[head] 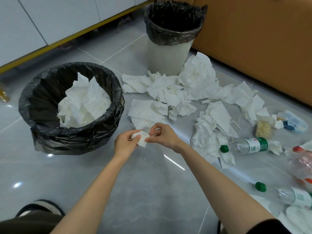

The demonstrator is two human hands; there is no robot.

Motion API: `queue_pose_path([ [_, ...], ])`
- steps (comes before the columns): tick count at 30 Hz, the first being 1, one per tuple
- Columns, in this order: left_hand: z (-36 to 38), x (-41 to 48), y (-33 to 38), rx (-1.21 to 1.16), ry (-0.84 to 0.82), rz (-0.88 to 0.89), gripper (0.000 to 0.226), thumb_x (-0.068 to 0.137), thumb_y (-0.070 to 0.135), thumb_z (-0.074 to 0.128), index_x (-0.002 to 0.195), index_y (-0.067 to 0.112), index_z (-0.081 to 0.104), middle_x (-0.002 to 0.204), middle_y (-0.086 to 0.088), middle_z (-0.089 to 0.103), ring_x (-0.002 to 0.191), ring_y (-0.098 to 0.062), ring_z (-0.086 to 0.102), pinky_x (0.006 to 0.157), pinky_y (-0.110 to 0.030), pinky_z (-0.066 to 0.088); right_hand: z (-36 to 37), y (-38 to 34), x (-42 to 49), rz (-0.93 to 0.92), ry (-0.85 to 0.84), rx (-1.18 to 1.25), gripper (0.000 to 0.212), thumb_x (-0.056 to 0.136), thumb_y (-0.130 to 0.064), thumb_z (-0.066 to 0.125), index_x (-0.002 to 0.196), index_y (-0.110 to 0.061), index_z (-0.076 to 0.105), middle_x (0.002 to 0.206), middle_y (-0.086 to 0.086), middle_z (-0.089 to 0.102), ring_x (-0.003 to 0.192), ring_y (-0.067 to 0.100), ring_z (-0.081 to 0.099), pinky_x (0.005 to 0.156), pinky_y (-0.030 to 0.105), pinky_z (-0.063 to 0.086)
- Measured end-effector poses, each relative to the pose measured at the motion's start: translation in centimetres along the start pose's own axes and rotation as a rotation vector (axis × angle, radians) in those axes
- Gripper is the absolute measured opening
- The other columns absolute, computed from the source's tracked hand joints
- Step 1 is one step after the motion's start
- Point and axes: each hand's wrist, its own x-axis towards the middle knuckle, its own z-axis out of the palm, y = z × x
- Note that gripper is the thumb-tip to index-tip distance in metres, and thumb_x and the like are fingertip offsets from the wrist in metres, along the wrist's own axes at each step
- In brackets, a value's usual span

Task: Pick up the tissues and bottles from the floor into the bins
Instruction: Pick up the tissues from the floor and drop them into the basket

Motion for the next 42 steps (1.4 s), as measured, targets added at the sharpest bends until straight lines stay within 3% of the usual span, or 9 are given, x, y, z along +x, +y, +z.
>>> queue_pose_path([
  [4,-0.5,0.4,0.1,-0.102,0.077,-0.043,0.025,0.088,-0.002,0.059,0.111,0.004,0.066,0.104,-0.010,0.067,0.091,-0.020,0.064,0.067,-0.020,0.058,-2.7,-0.9,2.4,-0.030,0.278,-0.172,0.008,0.080,-0.018,0.072,0.081,-0.015,0.064,0.086,0.002,0.062,0.075,0.009,0.053,0.068,0.017,0.040],
  [7,-0.4,0.5,0.2,-0.129,0.065,-0.029,0.027,0.088,-0.002,0.059,0.114,0.004,0.065,0.104,-0.007,0.066,0.093,-0.019,0.063,0.067,-0.019,0.058,-5.0,-0.5,4.1,0.078,0.589,-0.323,0.017,0.088,-0.020,0.058,0.102,-0.013,0.065,0.123,0.014,0.044,0.115,0.024,0.041,0.092,0.019,0.033],
  [12,-0.4,1.0,0.5,-0.133,0.037,-0.003,0.026,0.089,0.002,0.059,0.112,0.012,0.066,0.108,-0.006,0.067,0.097,-0.018,0.064,0.073,-0.022,0.058,-6.3,-0.4,5.0,0.324,0.363,-0.294,0.035,0.094,-0.032,0.051,0.128,-0.026,0.056,0.157,0.003,0.006,0.142,0.031,0.004,0.110,0.034,0.020],
  [19,-0.5,1.0,2.4,-0.130,0.034,0.069,0.024,0.090,0.004,0.059,0.110,0.013,0.067,0.108,-0.006,0.067,0.091,-0.015,0.064,0.069,-0.018,0.057,-5.6,1.2,5.4,0.242,0.493,-0.199,0.041,0.092,-0.004,0.039,0.130,-0.010,0.055,0.139,0.009,0.048,0.122,0.026,0.045,0.108,0.034,0.036],
  [23,-0.3,0.3,4.9,-0.116,0.009,0.151,0.023,0.088,0.005,0.061,0.105,0.018,0.069,0.105,-0.002,0.069,0.096,-0.018,0.066,0.081,-0.035,0.057,-5.1,-1.2,4.4,0.088,0.662,-0.087,0.034,0.091,-0.004,0.045,0.114,-0.012,0.068,0.091,-0.001,0.066,0.067,0.013,0.059,0.063,0.016,0.047],
  [26,-1.1,-0.5,7.7,-0.096,0.016,0.265,0.022,0.088,0.007,0.062,0.102,0.023,0.069,0.101,0.005,0.069,0.097,-0.016,0.066,0.076,-0.025,0.057,-3.9,-5.2,3.7,-0.062,0.709,0.082,0.027,0.089,-0.007,0.051,0.099,-0.018,0.074,0.094,-0.010,0.070,0.083,0.010,0.065,0.077,0.017,0.051],
  [33,-7.6,-2.1,12.7,0.043,0.264,0.486,0.019,0.089,0.017,0.062,0.103,0.030,0.068,0.093,0.026,0.062,0.084,0.005,0.061,0.073,-0.005,0.046,1.2,-15.6,2.2,-0.306,0.471,0.286,0.023,0.088,-0.008,0.055,0.099,-0.018,0.073,0.094,-0.011,0.068,0.083,0.011,0.067,0.085,0.028,0.055],
  [38,-12.9,-2.0,12.0,0.204,0.554,0.475,0.024,0.092,0.016,0.058,0.114,0.021,0.066,0.102,0.010,0.064,0.084,-0.001,0.056,0.064,0.000,0.040,6.4,-18.8,3.1,-0.345,0.125,0.026,0.031,0.090,-0.012,0.051,0.117,-0.016,0.067,0.115,-0.001,0.067,0.107,0.015,0.063,0.098,0.038,0.049],
  [42,-14.9,-1.2,10.2,0.322,0.435,0.385,0.039,0.093,0.017,0.056,0.132,0.020,0.053,0.130,0.000,0.058,0.114,-0.011,0.054,0.094,-0.019,0.045,7.7,-18.2,3.0,-0.384,0.049,-0.184,0.037,0.091,-0.006,0.046,0.123,-0.017,0.060,0.129,-0.002,0.060,0.105,0.013,0.061,0.089,0.027,0.050],
])
